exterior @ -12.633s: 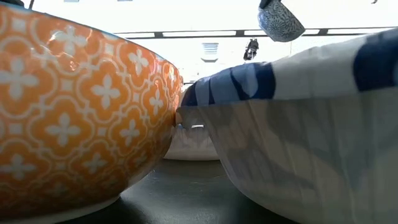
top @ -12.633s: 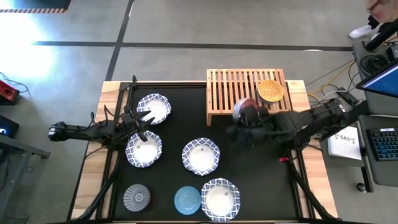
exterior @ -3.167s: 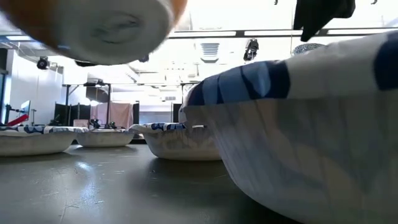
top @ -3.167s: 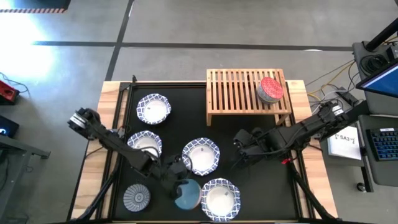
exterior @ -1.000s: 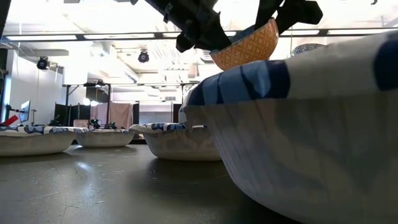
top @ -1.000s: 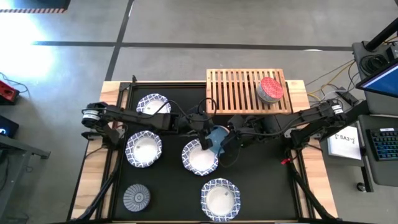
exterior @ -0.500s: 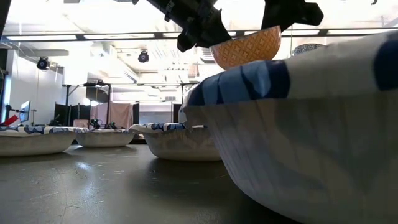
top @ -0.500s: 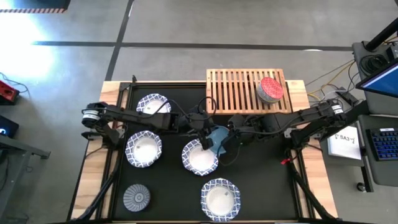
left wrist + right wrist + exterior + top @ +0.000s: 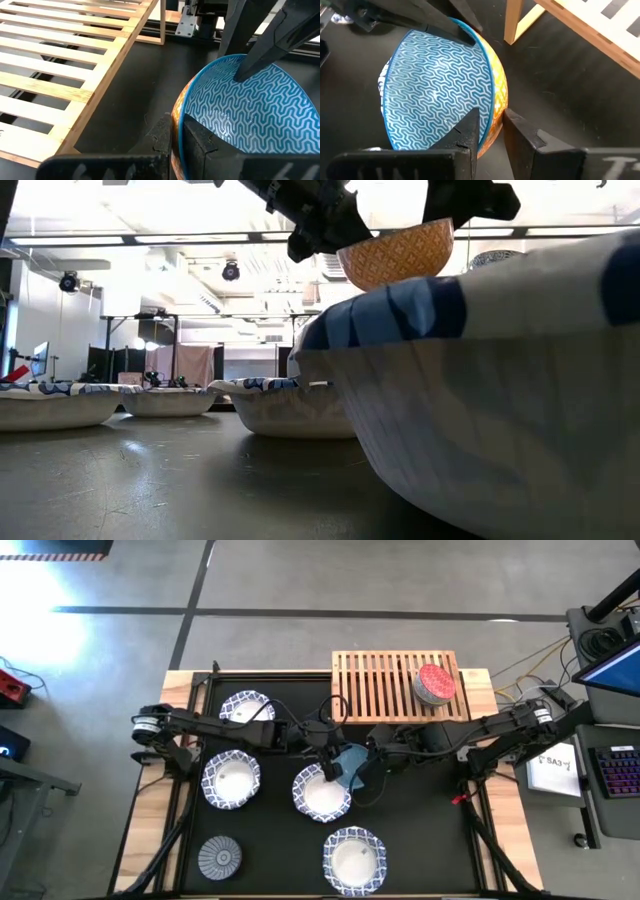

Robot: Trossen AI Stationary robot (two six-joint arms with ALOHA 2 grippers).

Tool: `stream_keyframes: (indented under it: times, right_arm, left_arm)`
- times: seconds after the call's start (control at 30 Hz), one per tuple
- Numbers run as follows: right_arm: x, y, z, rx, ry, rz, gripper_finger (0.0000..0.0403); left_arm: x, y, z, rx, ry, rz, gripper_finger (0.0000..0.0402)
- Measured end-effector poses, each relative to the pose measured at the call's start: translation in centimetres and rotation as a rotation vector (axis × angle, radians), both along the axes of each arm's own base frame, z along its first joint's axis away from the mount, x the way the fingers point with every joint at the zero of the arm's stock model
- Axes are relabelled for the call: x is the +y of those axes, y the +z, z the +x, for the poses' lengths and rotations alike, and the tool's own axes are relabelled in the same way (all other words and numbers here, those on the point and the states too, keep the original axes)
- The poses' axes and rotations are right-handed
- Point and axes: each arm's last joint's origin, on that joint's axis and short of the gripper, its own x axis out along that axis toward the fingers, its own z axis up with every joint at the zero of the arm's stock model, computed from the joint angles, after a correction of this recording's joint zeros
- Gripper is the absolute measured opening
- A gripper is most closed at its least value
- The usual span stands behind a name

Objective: Place and stack bowls onto a shelf
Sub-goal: Stack the light blue bowl on top of the red bowl on the shelf

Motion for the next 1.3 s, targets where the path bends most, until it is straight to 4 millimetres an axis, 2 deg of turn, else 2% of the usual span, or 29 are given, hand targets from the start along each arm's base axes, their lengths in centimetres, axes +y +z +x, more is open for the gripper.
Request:
stream_keyframes:
  times: [0.2, 0.57, 0.77, 0.97, 1.13, 1.3]
  right_arm:
    - [-0.1, 0.0, 0.2, 0.011, 0.082, 0.004, 0.0088]
    - [-1.4, -0.8, 0.8, 0.036, -0.043, 0.028, 0.0088]
    - [-1.7, -1.5, 1.3, 0.082, -0.041, 0.019, 0.0069]
    - [-1.7, -2.1, 1.4, 0.125, -0.027, 0.023, 0.0020]
    - [-1.6, -2.2, 1.4, 0.132, -0.013, 0.050, 0.0015]
    - [-1.5, -2.1, 1.4, 0.133, 0.016, 0.047, 0.0013]
  left_arm:
    - [-0.1, -0.1, 0.0, 0.003, -0.022, -0.012, 0.0004]
    - [-0.2, 0.2, 0.2, -0.044, -0.031, -0.026, 0.0004]
    - [-0.1, 0.0, 0.5, -0.045, -0.023, -0.026, 0.0004]
    - [-0.2, -0.6, 0.9, -0.050, -0.016, -0.040, 0.0004]
    - [-0.3, -0.6, 1.0, -0.049, -0.026, -0.055, 0.0005]
    - [-0.4, -0.4, 0.7, -0.039, -0.060, -0.063, 0.0027]
